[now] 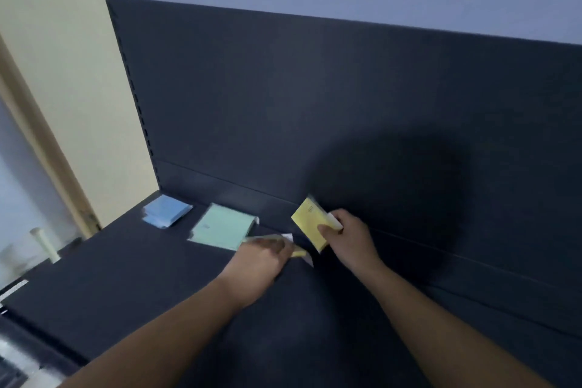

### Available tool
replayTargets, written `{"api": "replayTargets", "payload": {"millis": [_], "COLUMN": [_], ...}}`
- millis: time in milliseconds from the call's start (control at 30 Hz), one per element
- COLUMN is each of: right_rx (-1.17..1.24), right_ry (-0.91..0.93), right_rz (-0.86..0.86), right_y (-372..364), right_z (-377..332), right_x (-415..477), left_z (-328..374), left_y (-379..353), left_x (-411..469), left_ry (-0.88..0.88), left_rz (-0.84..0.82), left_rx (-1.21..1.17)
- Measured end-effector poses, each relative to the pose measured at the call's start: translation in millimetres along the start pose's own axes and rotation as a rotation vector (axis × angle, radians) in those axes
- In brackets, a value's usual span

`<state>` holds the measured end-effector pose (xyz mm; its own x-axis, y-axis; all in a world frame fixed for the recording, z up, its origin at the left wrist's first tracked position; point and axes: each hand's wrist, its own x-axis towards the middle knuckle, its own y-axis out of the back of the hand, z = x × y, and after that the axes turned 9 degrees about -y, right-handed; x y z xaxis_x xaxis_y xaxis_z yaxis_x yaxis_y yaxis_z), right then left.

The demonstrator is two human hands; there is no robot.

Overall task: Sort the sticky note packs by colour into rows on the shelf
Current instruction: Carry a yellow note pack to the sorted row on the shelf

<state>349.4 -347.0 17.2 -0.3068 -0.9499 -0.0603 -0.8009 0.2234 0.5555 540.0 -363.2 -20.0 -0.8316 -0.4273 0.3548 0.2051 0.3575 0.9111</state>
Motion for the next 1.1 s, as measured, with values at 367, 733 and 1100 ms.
{"api": "replayTargets", "payload": {"millis": [367,733,1100], "right_rx": [0.098,0.059,-0.136], "right_ry": [-0.239,-0.334,-0.364], "right_rz": [0.047,0.104,0.074], "right_y": [-49.6,-46.9,-44.9], "right_z": [7.6,12.2,18.0], "right_x": [1.0,-11.6,-19.5], "left_z": [0.5,-40.5,-3.7], "left_y": [-44.4,-40.9,-38.0], "left_x": [-12.1,-22.6,13.1], "left_ry": [-0.197,-0.249,-0.021], "left_rz": [0.084,0.018,0.059], "left_rx": [-0.172,-0.411,-0.134]}}
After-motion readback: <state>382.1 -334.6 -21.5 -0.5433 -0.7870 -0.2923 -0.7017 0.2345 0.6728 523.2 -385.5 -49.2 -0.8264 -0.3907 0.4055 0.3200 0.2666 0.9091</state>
